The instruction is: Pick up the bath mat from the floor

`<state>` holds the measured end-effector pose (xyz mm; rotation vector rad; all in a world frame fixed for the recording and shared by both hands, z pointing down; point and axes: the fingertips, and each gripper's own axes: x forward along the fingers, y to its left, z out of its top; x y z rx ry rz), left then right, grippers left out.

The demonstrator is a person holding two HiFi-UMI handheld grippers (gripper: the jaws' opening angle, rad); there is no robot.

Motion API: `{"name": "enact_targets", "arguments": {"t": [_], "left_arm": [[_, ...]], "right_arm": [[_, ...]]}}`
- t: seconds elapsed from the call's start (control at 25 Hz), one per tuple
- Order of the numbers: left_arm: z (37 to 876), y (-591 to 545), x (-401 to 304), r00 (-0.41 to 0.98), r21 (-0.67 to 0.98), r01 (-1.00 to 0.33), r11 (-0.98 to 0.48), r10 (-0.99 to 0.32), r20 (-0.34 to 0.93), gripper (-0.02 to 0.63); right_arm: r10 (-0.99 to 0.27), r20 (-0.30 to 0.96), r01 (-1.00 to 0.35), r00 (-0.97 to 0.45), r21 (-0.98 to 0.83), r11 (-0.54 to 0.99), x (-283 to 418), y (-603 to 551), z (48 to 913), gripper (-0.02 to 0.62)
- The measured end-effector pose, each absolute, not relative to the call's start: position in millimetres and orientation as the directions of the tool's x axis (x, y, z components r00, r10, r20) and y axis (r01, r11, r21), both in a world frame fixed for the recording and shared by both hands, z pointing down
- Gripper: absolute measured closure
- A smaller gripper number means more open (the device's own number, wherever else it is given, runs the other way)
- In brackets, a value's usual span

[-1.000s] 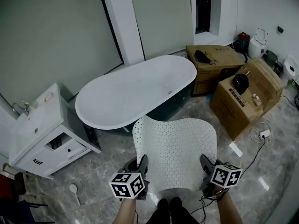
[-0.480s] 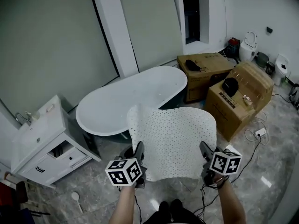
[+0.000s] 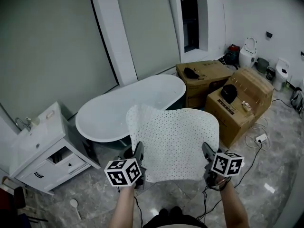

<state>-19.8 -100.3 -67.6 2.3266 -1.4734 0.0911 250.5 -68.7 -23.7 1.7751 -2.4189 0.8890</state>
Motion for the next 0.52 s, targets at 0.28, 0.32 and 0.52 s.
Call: {"name": "enact_targets", "arguments": {"t": [0.28, 0.32, 0.52], "left_arm": [[-73, -95, -15, 0.442, 0.281, -0.884, -0.373, -0.862, 0.248, 0.584], [-74, -95, -15, 0.441, 0.280, -0.885, -0.372, -0.863, 0.246, 0.584], [-79, -92, -19, 0.434, 0.272, -0.889, -0.369, -0.870, 0.236, 0.584]], "right_arm": [[-0.872, 0.328, -0.889, -0.363, -0.404, 0.218, 252, -67, -31, 0.571], [-0.872, 0.329, -0.889, -0.363, -0.402, 0.218, 253, -67, -32, 0.571], [-0.876, 0.328, -0.893, -0.355, -0.394, 0.215, 256, -65, -34, 0.571]]}}
